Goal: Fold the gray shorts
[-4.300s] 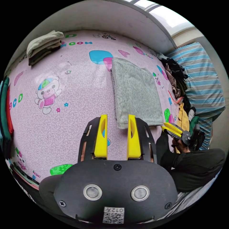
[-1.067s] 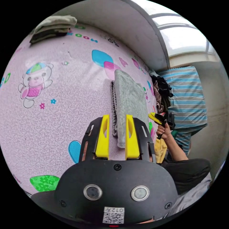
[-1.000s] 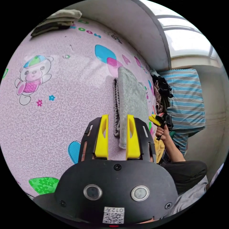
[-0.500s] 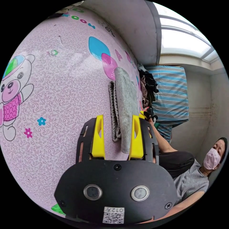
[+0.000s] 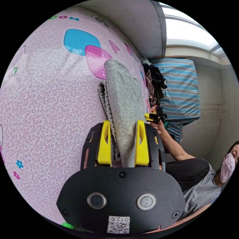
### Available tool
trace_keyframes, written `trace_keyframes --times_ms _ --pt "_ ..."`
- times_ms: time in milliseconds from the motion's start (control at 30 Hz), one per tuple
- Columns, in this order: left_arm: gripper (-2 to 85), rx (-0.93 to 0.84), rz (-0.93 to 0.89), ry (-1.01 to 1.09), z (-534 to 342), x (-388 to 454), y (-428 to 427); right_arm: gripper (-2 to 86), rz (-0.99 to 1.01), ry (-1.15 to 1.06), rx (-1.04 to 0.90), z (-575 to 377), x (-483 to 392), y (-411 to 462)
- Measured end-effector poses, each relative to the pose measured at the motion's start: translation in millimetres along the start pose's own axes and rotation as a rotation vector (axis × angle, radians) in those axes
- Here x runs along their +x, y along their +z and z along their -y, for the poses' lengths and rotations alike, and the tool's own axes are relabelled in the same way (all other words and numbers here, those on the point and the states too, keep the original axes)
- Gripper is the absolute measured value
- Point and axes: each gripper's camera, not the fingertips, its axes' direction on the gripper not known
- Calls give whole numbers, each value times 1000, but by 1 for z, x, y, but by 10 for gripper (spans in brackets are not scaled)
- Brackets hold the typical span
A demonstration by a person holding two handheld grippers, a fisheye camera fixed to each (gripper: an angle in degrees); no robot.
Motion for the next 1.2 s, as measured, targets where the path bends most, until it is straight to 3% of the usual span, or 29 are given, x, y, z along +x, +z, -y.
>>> trace_keyframes --times_ms 567,833,1000,1200 --pt "116 0 -46 19 -22 -104 0 80 1 -73 -20 22 9 85" --pt "113 -65 -21 39 -79 -162 -26 81 29 -101 -85 6 11 149" --pt "115 -8 -99 -37 -110 -211 -31 93 57 -106 -104 14 15 184" --pt "103 5 -70 -44 -150 -254 -43 73 38 -113 -92 17 20 225"
